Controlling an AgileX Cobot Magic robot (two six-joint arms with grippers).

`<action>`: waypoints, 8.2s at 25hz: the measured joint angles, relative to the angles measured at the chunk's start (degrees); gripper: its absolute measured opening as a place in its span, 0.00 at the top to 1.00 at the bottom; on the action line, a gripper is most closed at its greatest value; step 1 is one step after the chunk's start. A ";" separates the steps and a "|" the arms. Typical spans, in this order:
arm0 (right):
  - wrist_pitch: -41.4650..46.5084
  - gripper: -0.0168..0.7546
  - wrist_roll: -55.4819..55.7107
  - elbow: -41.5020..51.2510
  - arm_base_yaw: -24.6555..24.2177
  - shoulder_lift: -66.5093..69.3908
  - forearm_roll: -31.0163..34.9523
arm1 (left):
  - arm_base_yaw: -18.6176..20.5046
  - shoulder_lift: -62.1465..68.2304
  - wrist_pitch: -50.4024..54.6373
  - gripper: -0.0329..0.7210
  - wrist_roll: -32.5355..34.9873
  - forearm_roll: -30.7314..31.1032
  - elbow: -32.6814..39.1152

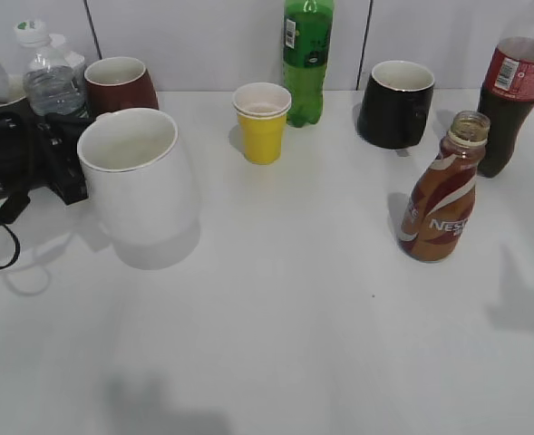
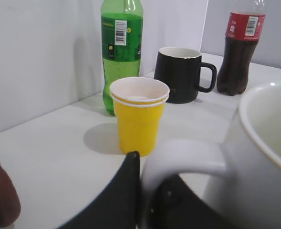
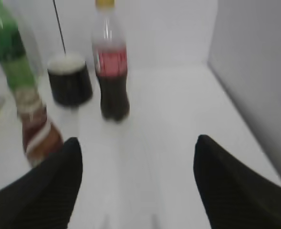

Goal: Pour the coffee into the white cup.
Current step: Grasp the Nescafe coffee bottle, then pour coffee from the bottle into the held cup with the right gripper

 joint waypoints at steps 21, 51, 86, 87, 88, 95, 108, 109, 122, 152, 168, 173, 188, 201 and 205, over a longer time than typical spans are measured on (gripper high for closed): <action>-52.56 0.24 6.15 22.37 0.00 36.40 -13.11 | 0.00 0.00 0.00 0.90 0.00 0.00 0.00; -82.15 0.10 6.97 17.99 0.00 82.39 -19.40 | 0.00 0.00 0.00 0.90 0.00 0.00 0.00; -82.45 0.28 7.74 6.65 0.00 82.79 -28.77 | -2.72 0.00 0.04 0.90 0.00 -0.19 -0.06; -82.21 0.28 7.74 6.65 0.00 82.46 -28.69 | -3.56 0.00 0.04 0.90 0.00 -0.14 -0.11; -81.78 0.28 7.74 6.65 0.00 81.88 -28.62 | -4.28 0.00 0.04 0.90 0.00 -0.14 -0.23; -80.36 0.28 7.81 6.02 0.00 71.24 -29.37 | -9.68 0.00 0.04 0.90 -0.02 -0.08 -3.40; -57.30 0.29 7.50 -10.33 7.93 57.65 -43.40 | -21.43 0.00 5.30 0.90 -0.49 -6.60 -6.68; -56.22 0.29 6.98 -11.53 8.84 57.65 -44.51 | -22.11 0.05 5.56 0.90 -0.49 -6.60 -7.14; -54.20 0.29 -6.57 -18.35 11.79 57.65 -51.27 | -29.40 1.01 13.60 0.90 -2.59 -6.91 -15.41; -52.85 0.29 -32.95 -18.35 11.79 58.30 -51.53 | -32.56 1.26 17.64 0.90 -6.22 -9.25 -15.86; -52.39 0.29 -38.80 -18.35 11.79 58.30 -51.60 | -32.56 1.26 17.77 0.90 -6.22 -9.25 -15.86; -51.97 0.29 -39.31 -18.39 11.79 58.30 -51.60 | -32.56 1.26 17.81 0.90 -6.22 -9.25 -15.86; -50.79 0.29 -40.31 -18.39 11.79 58.30 -51.54 | -32.56 1.26 17.99 0.90 -6.22 -9.07 -15.86; -50.79 0.29 -41.98 -18.39 11.79 58.30 -51.48 | -32.56 1.26 18.04 0.90 -6.22 -9.02 -15.86; -50.50 0.29 -42.50 -18.39 11.79 58.30 -51.43 | -32.56 1.26 18.04 0.90 -6.22 -9.02 -15.86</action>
